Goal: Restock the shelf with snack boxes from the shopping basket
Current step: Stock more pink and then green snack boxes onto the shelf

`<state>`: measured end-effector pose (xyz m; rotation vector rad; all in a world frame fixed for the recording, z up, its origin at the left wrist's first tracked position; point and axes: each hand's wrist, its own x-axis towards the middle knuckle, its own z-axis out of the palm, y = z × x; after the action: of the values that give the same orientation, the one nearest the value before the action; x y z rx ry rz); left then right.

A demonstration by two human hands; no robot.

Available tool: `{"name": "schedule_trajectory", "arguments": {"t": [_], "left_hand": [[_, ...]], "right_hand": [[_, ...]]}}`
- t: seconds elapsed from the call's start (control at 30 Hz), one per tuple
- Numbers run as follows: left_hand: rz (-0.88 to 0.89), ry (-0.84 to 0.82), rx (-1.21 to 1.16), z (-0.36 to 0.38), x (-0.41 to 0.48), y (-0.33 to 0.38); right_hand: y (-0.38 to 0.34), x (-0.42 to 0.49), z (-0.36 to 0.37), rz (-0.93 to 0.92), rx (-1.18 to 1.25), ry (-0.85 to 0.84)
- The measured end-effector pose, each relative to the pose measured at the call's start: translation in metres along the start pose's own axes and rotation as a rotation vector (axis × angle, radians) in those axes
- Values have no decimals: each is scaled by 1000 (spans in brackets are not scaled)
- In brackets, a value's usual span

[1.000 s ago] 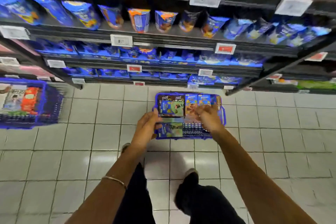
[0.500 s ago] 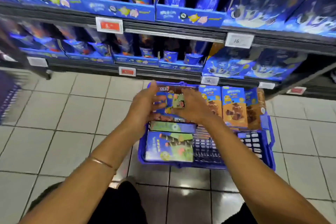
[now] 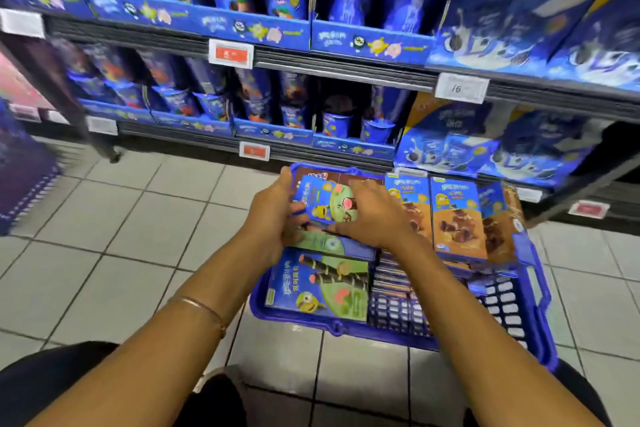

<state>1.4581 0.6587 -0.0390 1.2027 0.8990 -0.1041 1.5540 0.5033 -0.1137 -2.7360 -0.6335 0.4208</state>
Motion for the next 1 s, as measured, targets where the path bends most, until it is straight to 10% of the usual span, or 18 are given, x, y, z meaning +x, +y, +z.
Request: {"name": "schedule_trajectory", "arguments": {"t": [0.53, 0.77, 1.0], "left_hand": [[290, -187, -336, -3, 6, 14], [260, -151, -339, -17, 1, 17], [228, -166, -372, -13, -3, 22]], "right_hand": [[-49, -50, -35, 112, 1235, 314], [-16, -54, 27, -44, 283, -79], [-10, -56, 19, -120, 408, 27]]}}
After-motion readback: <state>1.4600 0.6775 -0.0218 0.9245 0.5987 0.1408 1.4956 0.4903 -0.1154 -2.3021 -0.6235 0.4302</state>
